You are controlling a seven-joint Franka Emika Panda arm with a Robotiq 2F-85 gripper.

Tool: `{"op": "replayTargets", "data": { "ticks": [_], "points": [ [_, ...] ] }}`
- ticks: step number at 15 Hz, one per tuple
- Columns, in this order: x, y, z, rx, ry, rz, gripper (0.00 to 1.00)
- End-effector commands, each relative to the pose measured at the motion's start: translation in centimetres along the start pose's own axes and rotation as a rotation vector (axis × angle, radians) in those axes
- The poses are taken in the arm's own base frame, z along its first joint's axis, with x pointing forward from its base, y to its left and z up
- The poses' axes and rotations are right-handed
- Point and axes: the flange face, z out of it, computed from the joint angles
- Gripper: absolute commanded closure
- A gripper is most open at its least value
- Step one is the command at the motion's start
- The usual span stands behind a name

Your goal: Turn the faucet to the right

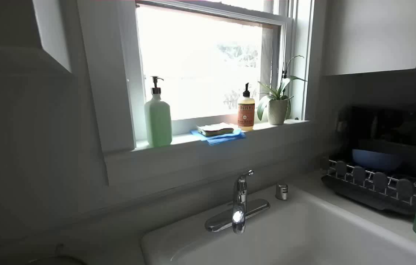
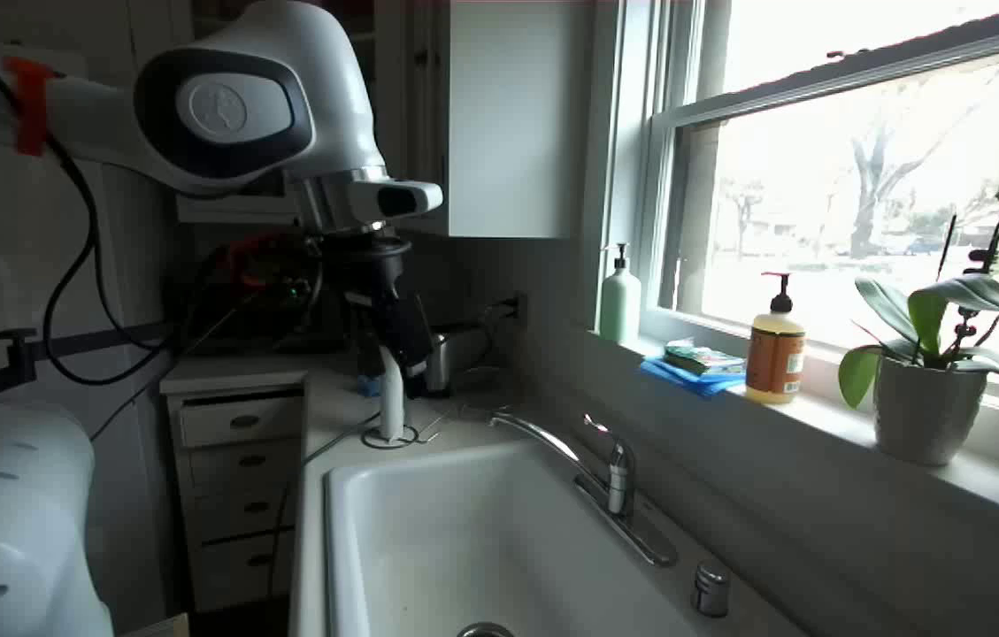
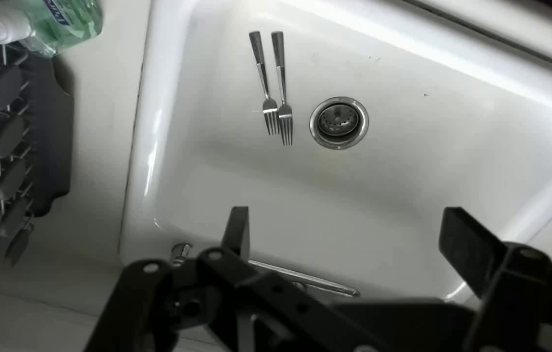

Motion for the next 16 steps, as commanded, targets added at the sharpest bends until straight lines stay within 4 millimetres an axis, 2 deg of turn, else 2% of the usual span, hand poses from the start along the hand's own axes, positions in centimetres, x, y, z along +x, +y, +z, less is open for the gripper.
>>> {"op": "replayTargets", "data": {
  "ticks": [1,6,11,16],
  "points": [
    [0.0,0.0,-0.1,0.0,-0.001,0.0,0.0],
    [0.2,0.2,-0.1,-0.005,0.003,0.023,0.0],
    [4.2,-0.3,3.6,0.047,-0.06,0.036,0.0],
    [10.2,-2.5,8.0,0.117,-0.076,0.011,0.0]
  ]
}}
